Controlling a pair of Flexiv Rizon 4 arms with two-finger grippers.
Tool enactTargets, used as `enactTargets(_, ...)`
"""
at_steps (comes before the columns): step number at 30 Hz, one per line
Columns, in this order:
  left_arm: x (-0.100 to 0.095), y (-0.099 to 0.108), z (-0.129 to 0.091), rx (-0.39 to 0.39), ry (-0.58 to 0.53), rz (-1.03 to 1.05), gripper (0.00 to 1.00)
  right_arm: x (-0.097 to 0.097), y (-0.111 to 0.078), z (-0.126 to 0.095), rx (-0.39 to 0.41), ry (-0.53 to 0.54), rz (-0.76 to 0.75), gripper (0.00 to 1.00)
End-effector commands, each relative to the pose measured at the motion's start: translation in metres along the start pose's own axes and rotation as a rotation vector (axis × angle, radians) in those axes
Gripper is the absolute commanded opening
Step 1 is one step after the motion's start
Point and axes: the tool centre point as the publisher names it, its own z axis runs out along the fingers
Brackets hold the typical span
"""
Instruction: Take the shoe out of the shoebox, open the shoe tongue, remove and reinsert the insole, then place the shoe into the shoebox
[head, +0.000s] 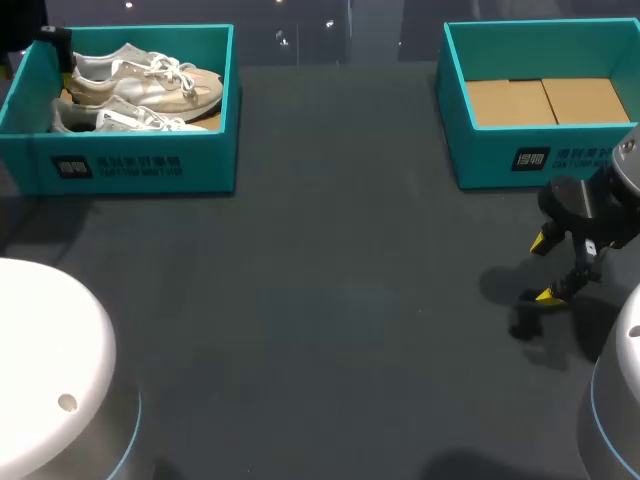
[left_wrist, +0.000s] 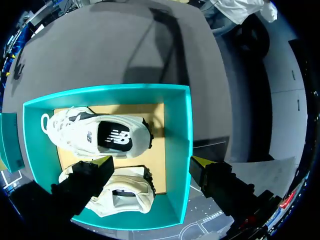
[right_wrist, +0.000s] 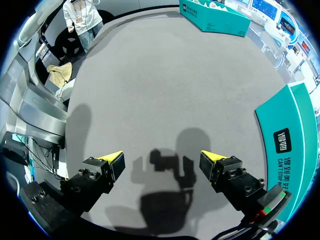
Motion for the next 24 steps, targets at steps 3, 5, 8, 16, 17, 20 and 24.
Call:
enactTargets(3,-0.005,-0.012,0.017,-0.013,0.003,0.02,1.0,0.001,0.0,0.0,0.001,-0.003,0.0,1.0)
enactTargets(5,-0.007,-0.014,0.02,-0.013,0.003,0.026,1.0,0.001,0.0,0.0,0.001,-0.003,0.0,1.0)
enactTargets(8,-0.01,-0.016,0.026,-0.011,0.001,0.028,1.0,0.001,0.0,0.0,0.001,-0.003,0.0,1.0)
enactTargets(16,-0.012,-0.019,0.04,-0.007,0.006,0.038,0.88,0.001,0.0,0.0,0.001,-0.003,0.0,1.0)
enactTargets(17,-0.012,-0.019,0.041,-0.005,0.006,0.039,0.87,0.001,0.0,0.0,0.001,-0.003,0.0,1.0)
enactTargets(20,-0.011,-0.02,0.048,-0.004,0.009,0.045,0.84,0.001,0.0,0.0,0.001,-0.003,0.0,1.0)
enactTargets(24,-0.01,-0.02,0.057,-0.001,0.013,0.048,0.81,0.001,0.0,0.0,0.001,-0.003,0.0,1.0)
